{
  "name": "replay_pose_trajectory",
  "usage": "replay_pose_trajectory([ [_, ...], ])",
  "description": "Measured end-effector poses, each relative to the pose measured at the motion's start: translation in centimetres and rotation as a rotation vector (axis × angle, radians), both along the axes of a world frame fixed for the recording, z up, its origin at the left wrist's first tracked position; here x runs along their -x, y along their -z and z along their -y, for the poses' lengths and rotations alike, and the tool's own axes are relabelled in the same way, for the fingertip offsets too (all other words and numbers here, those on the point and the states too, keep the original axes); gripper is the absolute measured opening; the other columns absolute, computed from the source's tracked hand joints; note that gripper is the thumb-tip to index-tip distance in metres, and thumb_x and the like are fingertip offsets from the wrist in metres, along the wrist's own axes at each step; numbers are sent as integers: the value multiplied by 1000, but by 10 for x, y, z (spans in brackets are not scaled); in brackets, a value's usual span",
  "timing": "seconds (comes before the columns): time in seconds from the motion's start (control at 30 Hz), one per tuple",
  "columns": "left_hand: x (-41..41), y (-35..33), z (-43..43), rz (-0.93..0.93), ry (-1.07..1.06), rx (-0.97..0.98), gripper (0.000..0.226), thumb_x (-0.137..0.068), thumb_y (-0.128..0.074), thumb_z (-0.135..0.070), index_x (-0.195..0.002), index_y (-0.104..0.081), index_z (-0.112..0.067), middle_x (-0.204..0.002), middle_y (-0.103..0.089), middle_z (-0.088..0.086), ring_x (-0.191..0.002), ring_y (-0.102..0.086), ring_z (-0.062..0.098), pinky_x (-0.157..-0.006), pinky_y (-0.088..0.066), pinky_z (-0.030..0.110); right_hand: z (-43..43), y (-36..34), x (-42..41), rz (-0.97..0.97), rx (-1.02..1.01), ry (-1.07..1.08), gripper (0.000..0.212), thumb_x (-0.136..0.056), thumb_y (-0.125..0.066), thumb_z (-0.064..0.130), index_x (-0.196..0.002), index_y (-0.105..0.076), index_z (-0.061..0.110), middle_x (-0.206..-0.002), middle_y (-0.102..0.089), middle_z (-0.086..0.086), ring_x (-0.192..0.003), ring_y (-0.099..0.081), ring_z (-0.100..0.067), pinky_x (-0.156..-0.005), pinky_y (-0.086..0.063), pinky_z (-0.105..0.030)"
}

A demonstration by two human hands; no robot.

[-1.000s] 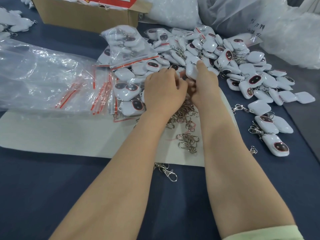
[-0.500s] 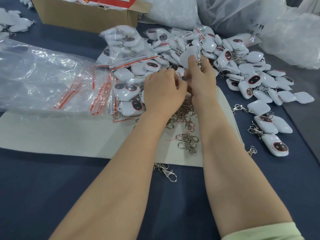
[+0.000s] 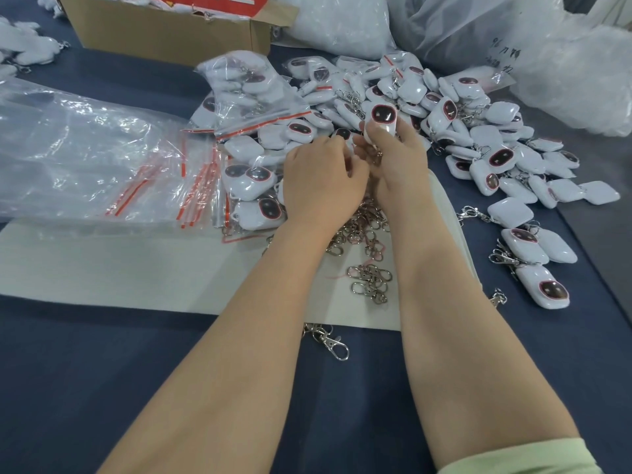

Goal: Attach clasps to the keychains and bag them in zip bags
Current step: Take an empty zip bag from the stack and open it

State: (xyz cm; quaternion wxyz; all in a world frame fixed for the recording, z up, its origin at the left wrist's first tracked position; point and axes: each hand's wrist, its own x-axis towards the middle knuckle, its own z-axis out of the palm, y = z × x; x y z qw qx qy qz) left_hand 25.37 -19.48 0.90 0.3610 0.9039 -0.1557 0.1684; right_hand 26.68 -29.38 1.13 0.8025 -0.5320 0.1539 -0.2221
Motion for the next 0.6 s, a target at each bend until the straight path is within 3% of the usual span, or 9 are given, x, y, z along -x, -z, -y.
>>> replay_pose_trajectory([
  [0.07, 0, 0, 0, 1, 0, 5, 19, -90, -48, -28, -86, -61, -15, -91, -63, 3, -89, -56, 24, -87, -36, 35, 0, -1, 0, -22, 3, -23, 5, -93, -58, 4, -98, -60, 4, -80, -63, -5, -61, -63, -11, -59, -52, -22],
  [0.17, 1, 0, 0, 6, -1, 12, 19, -90, -48, -28, -85, -61, -15, -88, -63, 2, -87, -56, 24, -86, -37, 34, 0, 0, 0, -39, -31, -29, 7, -94, -61, 12, -86, -59, 11, -76, -63, -3, -62, -60, -14, -63, -53, -29],
  [0.33, 0, 0, 0, 11, -5, 3, 20, -90, -47, -28, -87, -62, -14, -89, -64, 4, -88, -57, 24, -86, -37, 34, 0, 2, 0, -6, 100, -79, 10, -92, -62, 10, -84, -58, 14, -78, -63, -5, -61, -58, -14, -73, -50, -35],
  [0.6, -2, 1, 0, 16, -3, 2, 20, -90, -48, -28, -85, -61, -14, -87, -62, 2, -86, -56, 23, -85, -36, 34, -2, 1, -1, -38, 29, -69, 13, -98, -53, 17, -89, -61, 13, -82, -69, -3, -64, -61, -14, -72, -52, -34],
])
